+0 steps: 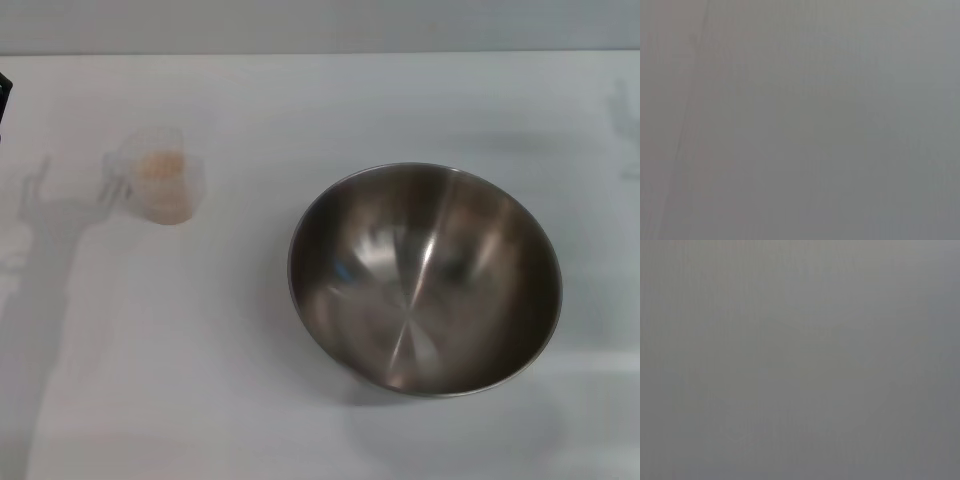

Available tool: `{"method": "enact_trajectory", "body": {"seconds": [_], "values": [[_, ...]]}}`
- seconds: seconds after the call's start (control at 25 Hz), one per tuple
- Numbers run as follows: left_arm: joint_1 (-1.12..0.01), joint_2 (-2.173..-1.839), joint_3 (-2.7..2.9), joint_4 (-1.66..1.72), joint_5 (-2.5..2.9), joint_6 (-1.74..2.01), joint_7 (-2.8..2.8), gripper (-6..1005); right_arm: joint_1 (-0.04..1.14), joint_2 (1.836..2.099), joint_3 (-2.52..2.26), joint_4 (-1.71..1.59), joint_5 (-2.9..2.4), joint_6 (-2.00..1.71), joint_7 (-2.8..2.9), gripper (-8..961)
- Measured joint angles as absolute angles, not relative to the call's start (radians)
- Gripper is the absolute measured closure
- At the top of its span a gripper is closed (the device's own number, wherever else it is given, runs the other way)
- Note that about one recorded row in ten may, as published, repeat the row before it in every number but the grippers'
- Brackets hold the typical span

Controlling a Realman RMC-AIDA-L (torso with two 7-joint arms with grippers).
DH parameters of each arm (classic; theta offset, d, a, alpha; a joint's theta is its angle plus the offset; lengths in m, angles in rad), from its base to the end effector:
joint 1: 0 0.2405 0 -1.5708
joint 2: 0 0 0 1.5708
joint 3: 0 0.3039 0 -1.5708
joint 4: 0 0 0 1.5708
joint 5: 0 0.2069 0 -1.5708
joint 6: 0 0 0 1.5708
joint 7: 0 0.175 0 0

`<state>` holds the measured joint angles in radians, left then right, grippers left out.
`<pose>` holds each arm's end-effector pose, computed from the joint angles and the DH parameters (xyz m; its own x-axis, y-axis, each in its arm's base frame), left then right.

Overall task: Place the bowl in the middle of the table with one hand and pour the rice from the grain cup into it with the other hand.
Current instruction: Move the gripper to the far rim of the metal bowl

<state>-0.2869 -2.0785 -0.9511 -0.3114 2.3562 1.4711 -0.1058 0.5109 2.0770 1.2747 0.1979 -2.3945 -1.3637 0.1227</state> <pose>-0.3354 0.3313 0.0005 0.6029 -0.3514 0.7163 0.7389 -0.0925 -0.6674 0.3241 0.4080 0.0434 0.6024 0.3991 -0.6913 -0.7674 0.0511 -0.6392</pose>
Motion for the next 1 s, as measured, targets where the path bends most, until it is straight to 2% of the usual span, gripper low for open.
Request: {"method": "enact_trajectory", "body": {"seconds": [0.8, 0.84, 0.88, 0.92, 1.0], "values": [[-0.29, -2.079, -0.945, -0.311, 2.356, 1.469, -0.106, 171, 0.51, 2.072, 1.271, 0.246, -2.402, -1.321, 0.079, 240], [-0.29, -2.079, -0.945, -0.311, 2.356, 1.469, -0.106, 172, 0.506, 2.069, 1.272, 0.265, -2.402, -1.298, 0.072, 240], [-0.29, -2.079, -0.946, -0.311, 2.356, 1.469, -0.106, 172, 0.492, 2.056, 1.272, 0.33, -2.402, -1.207, 0.065, 240], [-0.29, -2.079, -0.946, -0.311, 2.356, 1.469, -0.106, 172, 0.492, 2.056, 1.272, 0.33, -2.402, -1.207, 0.065, 240], [-0.29, -2.079, -0.948, -0.309, 2.356, 1.468, -0.106, 172, 0.464, 2.033, 1.272, 0.426, -2.405, -1.086, 0.064, 239]]}}
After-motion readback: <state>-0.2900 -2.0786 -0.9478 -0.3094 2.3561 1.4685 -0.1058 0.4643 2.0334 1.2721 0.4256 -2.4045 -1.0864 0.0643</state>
